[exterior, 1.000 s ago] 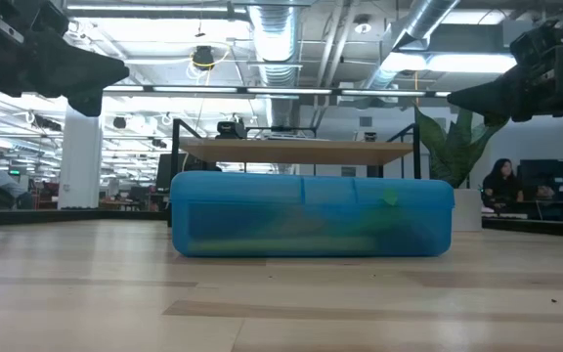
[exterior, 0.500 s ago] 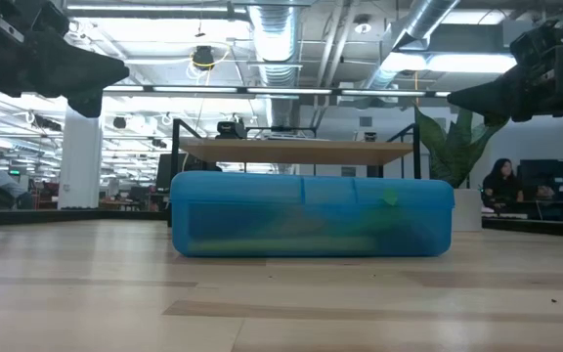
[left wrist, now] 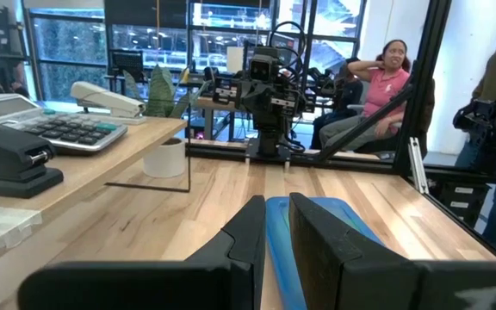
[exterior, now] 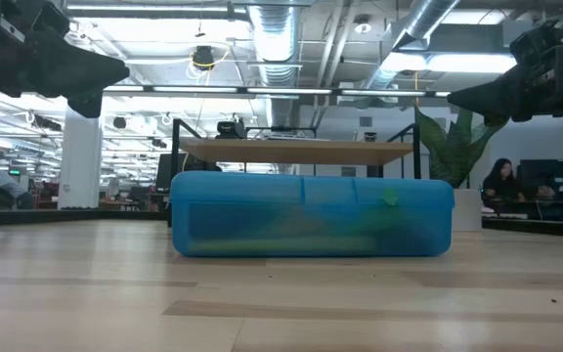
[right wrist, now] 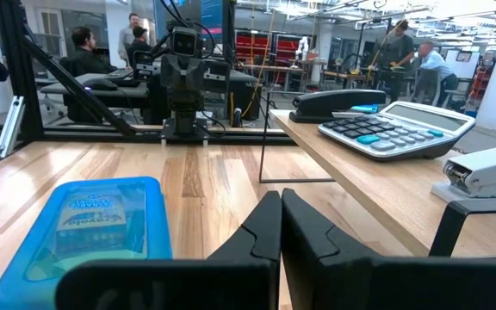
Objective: Pack school essentials
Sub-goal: Return to Home Position
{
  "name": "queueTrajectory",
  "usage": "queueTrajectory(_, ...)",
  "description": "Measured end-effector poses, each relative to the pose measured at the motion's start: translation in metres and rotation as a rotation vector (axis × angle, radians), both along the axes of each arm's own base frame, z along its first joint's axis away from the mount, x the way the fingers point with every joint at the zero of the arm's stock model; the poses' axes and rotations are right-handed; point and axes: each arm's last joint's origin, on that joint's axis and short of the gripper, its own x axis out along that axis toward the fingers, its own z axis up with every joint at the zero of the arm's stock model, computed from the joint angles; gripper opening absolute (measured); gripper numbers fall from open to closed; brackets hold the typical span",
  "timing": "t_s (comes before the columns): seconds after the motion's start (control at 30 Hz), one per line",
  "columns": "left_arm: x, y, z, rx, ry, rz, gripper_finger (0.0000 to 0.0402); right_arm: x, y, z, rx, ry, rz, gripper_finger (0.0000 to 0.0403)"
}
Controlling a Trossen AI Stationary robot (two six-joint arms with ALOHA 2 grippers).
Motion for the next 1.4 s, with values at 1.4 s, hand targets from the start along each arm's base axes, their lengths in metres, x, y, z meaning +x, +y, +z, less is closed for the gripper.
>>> queueTrajectory(1.4,-0.0005,0.0036,0.0015,0.072,-0.007,0.129,0.0043,0.0000,0.0000,0.0000,0.000,0.000,0.000,0.0023)
